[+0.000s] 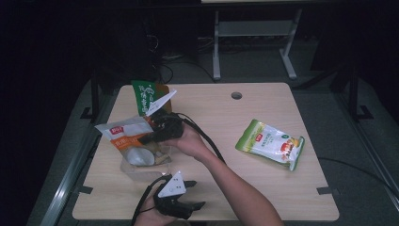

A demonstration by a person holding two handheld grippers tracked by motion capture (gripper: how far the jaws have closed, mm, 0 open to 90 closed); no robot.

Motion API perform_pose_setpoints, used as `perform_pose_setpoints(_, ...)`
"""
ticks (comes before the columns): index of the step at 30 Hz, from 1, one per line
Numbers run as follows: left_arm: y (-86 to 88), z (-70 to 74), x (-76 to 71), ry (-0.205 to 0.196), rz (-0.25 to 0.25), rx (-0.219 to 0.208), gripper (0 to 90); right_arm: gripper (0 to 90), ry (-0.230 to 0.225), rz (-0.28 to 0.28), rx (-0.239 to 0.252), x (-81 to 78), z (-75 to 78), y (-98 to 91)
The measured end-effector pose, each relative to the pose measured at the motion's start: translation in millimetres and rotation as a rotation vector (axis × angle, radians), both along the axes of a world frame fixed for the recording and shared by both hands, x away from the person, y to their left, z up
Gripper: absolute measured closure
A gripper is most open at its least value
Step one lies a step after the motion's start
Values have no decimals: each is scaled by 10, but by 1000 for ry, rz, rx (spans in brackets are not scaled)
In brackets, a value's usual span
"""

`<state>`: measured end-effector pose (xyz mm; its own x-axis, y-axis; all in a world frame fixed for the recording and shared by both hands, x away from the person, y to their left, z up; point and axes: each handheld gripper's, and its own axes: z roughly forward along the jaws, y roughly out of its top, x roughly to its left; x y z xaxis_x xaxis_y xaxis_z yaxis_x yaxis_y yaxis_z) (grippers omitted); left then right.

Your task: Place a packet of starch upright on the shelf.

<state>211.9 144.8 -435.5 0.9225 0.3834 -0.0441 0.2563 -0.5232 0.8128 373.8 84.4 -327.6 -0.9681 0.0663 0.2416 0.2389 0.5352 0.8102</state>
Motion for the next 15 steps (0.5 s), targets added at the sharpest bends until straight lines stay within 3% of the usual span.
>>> perform_pose_setpoints(2,-4,-5,-9,7,5,-12,300,899,6,-7,13,5,-80,22)
perform_pose_setpoints(10,-39,-20,-35,6,-19,5,300,900,82,-40,96,14,-442,-7)
perform_pose_setpoints(13,-50,-25,-35,7,-23,9,301,897,82,-46,112,-5,-491,-31)
perform_pose_setpoints(15,-50,-27,-34,3,-24,11,300,892,48,-52,90,-33,-473,-42)
